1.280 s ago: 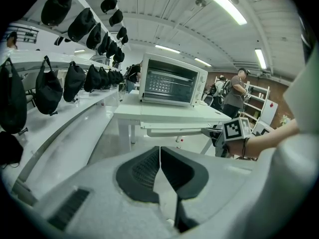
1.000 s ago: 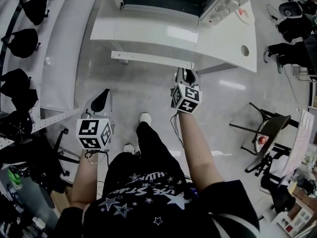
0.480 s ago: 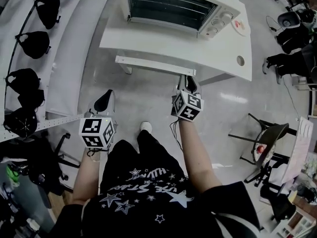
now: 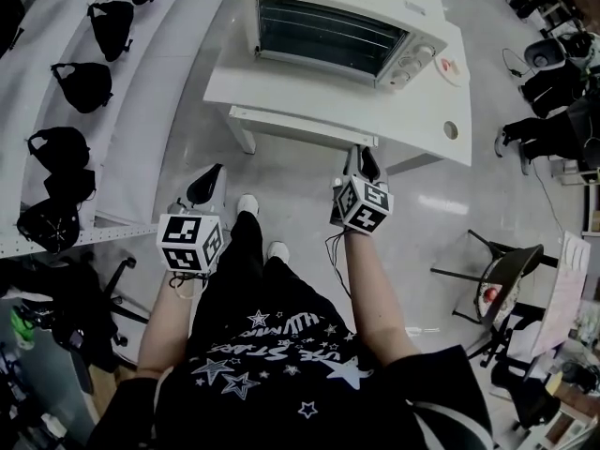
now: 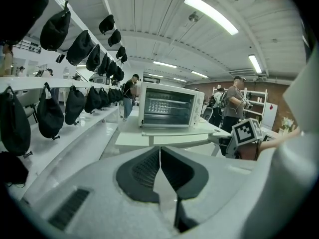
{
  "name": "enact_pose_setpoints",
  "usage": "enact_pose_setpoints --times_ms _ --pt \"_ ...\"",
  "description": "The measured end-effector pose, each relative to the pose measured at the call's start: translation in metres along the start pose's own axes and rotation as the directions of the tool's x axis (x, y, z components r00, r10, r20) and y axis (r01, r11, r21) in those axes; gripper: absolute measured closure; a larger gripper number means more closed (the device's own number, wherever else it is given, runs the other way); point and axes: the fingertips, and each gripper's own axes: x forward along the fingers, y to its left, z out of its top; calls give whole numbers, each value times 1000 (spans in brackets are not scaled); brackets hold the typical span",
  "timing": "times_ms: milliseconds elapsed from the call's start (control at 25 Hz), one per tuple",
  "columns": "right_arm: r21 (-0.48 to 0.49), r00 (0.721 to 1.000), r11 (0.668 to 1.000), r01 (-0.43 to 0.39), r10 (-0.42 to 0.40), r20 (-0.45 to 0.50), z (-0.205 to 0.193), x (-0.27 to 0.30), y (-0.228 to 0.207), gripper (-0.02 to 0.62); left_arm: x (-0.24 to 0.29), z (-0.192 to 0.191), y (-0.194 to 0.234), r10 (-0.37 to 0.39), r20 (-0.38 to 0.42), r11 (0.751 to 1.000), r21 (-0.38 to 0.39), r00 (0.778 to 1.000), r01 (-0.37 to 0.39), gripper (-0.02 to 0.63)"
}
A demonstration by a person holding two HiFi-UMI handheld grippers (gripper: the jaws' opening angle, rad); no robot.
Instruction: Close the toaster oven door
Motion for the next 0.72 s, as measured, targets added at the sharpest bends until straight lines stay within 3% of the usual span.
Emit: enact_pose_setpoints --times_ms 720 --pt "13 998 1000 -24 23 65 60 -6 6 517 40 65 19 -71 88 997 15 994 70 583"
